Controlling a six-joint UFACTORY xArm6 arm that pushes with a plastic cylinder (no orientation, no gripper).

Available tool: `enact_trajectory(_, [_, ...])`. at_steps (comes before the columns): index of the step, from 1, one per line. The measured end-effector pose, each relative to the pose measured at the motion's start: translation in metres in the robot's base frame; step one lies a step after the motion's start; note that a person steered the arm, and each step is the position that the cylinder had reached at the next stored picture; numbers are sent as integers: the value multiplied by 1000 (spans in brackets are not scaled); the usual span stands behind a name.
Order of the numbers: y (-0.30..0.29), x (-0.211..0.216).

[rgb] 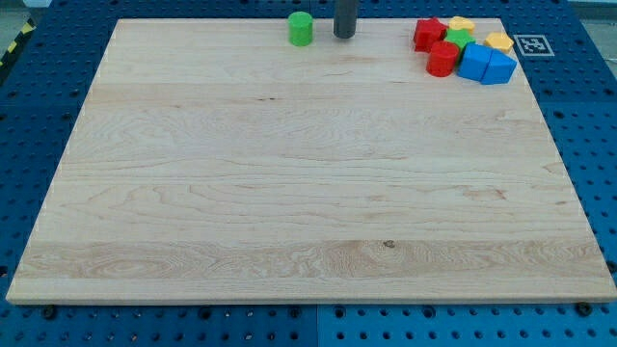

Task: Move the green circle slightly to the left

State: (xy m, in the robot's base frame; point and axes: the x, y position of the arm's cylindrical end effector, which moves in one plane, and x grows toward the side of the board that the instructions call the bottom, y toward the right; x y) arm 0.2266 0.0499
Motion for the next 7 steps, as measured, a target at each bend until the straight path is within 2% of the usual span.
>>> enact_trajectory(2, [-4, -1])
enact_trajectory(7, [-79, -1])
